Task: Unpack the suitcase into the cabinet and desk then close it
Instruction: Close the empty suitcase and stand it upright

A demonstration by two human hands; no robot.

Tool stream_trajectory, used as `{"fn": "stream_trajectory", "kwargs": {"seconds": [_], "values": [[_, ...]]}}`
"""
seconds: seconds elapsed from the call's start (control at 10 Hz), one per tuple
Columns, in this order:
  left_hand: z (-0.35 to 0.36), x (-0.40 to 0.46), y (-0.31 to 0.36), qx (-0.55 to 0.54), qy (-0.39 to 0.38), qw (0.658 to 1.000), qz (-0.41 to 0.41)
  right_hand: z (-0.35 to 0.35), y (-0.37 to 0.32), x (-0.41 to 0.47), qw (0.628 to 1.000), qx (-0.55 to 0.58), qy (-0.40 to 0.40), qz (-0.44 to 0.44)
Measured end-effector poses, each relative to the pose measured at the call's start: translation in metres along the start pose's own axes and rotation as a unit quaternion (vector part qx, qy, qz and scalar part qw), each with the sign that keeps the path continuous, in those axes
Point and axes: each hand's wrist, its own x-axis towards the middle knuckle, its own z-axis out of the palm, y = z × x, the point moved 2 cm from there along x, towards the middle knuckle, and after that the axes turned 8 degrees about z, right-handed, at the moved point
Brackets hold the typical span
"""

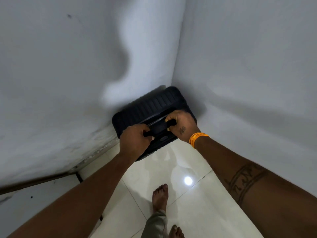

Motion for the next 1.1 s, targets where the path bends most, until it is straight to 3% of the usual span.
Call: {"fn": "stream_trajectory", "kwargs": {"seconds": [0.3, 0.5, 0.7, 0.8, 0.9, 1.1], "values": [[0.016, 0.034, 0.000, 0.039, 0.034, 0.998, 0.043, -0.007, 0.006, 0.037, 0.999, -0.030, 0.023, 0.008], [0.017, 0.032, -0.007, 0.017, 0.042, 0.998, 0.041, -0.004, 0.009, 0.030, 1.000, 0.011, 0.013, 0.023], [0.018, 0.029, -0.005, 0.018, 0.058, 0.991, 0.117, 0.003, 0.007, 0.027, 0.994, 0.068, 0.074, 0.034], [0.022, 0.028, -0.004, 0.027, 0.057, 0.989, 0.134, 0.011, 0.005, 0.026, 0.996, 0.005, 0.082, 0.022], [0.022, 0.027, -0.005, 0.005, 0.059, 0.990, 0.125, 0.011, 0.000, 0.023, 0.995, 0.007, 0.096, 0.027], [-0.016, 0.009, 0.018, -0.142, 0.113, 0.977, 0.115, -0.019, -0.032, -0.023, 0.972, 0.146, 0.183, 0.018]]}}
